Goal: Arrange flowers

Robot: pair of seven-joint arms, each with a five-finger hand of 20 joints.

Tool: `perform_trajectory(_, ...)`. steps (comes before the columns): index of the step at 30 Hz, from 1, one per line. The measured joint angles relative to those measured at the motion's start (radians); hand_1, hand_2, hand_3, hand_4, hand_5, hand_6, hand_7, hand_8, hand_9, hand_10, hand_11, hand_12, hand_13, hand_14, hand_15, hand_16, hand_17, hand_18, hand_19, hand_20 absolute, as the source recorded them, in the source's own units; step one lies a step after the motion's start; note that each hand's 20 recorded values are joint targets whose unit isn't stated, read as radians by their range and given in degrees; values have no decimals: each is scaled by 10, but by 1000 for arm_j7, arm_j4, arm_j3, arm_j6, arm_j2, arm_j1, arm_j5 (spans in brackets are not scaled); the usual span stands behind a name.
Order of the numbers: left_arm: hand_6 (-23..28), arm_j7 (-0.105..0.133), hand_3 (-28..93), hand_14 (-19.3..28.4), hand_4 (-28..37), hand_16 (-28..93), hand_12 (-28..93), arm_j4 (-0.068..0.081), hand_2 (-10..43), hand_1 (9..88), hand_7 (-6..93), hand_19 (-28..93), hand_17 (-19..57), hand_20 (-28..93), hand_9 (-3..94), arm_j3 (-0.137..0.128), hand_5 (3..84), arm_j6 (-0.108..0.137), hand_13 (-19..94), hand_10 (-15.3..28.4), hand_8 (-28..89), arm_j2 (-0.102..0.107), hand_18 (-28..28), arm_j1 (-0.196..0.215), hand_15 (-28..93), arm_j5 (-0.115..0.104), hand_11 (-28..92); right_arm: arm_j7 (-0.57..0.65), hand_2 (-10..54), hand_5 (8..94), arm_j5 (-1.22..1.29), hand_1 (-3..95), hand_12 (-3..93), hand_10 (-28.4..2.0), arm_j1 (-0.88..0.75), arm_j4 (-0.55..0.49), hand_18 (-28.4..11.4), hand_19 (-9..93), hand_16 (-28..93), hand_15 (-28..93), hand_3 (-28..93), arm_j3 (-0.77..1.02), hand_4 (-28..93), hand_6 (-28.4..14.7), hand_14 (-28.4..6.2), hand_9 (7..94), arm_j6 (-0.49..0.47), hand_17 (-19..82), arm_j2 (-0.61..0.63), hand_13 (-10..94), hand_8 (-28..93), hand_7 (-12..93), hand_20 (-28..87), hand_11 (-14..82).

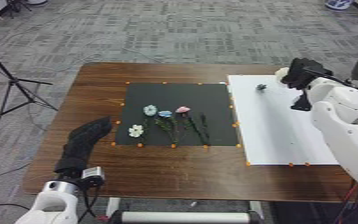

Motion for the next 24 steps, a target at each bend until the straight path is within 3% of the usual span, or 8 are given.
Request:
perform_trajectory(8,50,-7,695,163,-209,13,106,-3,-10,269,148,58,12,136,441,-14,458,0,320,127,-75,8,120,6,143,-3,188,-5,-36,842,84,465,330,-98,-141,-261,-257,751,416,759,688,26,-157,7,-146,868,-5,330,98,711,213,302,531,512)
perform_trajectory(16,50,-13,695,164,-209,13,106,-2,-10,269,149,57,12,136,441,-14,459,0,320,127,-75,28,120,2,142,-5,189,-41,-36,843,234,466,329,-100,-97,-323,-256,751,417,759,687,-139,-156,7,-146,870,-58,331,105,712,213,299,530,508)
perform_trajectory(24,50,-14,691,164,-207,13,106,-1,-8,270,149,57,12,136,442,-13,459,-1,320,127,-75,34,120,-8,143,-5,189,-100,-35,839,216,465,330,-99,10,-337,-256,751,417,758,684,-256,-155,6,-145,870,-117,330,-2,711,213,300,529,507)
